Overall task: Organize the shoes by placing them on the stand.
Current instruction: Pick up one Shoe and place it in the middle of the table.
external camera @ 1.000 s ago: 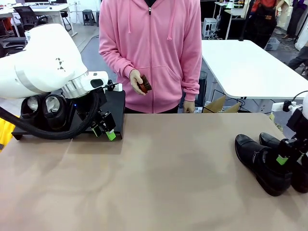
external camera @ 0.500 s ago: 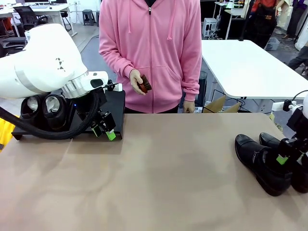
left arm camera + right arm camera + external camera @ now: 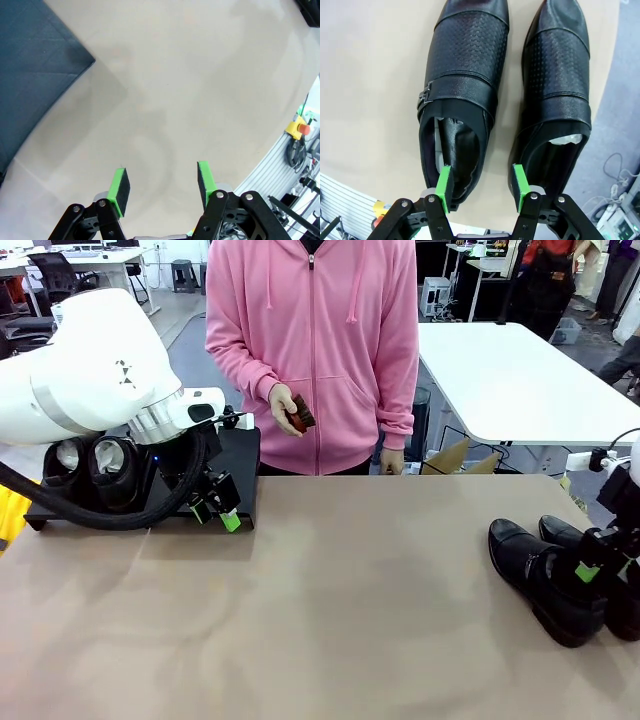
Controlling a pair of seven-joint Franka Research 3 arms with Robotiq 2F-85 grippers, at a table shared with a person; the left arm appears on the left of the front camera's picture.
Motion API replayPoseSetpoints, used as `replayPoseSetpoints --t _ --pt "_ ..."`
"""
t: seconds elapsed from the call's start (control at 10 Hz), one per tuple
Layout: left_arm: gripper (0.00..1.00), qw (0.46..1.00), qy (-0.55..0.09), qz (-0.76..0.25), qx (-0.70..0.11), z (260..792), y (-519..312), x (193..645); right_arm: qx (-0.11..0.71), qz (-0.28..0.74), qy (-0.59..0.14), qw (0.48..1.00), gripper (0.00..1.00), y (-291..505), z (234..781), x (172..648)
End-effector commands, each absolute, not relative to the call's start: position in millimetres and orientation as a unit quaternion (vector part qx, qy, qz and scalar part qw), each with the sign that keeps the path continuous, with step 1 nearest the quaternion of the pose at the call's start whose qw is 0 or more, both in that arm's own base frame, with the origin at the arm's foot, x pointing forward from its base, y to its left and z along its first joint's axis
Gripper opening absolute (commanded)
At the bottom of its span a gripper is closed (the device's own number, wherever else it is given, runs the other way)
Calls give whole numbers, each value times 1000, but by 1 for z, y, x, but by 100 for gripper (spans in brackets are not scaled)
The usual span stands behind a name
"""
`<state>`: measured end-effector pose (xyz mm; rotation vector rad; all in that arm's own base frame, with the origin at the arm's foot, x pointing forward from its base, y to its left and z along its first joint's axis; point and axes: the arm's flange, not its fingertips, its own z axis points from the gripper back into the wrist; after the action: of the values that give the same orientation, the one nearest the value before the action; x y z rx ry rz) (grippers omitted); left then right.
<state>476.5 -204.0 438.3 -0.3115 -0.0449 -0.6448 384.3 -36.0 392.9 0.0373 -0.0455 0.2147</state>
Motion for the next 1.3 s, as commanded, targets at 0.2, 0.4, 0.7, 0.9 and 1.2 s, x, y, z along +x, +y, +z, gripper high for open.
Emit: replayPoseSetpoints --t 0.2,0.4,0.7,0.9,1.2 --pt "71 936 -21 -320 -149 440 -200 473 10 119 -43 992 62 -38 380 386" --pt "71 936 -21 -320 -149 440 -200 473 11 115 -43 992 62 -28 372 387" --pt "71 936 -21 -320 -149 440 -200 473 -2 107 -44 993 62 -20 363 390" --pt "71 936 -21 -320 -149 440 -200 473 -7 100 -39 994 62 -24 360 397" --pt "71 936 -21 -320 -149 440 -200 473 -3 98 -31 995 62 -27 352 398"
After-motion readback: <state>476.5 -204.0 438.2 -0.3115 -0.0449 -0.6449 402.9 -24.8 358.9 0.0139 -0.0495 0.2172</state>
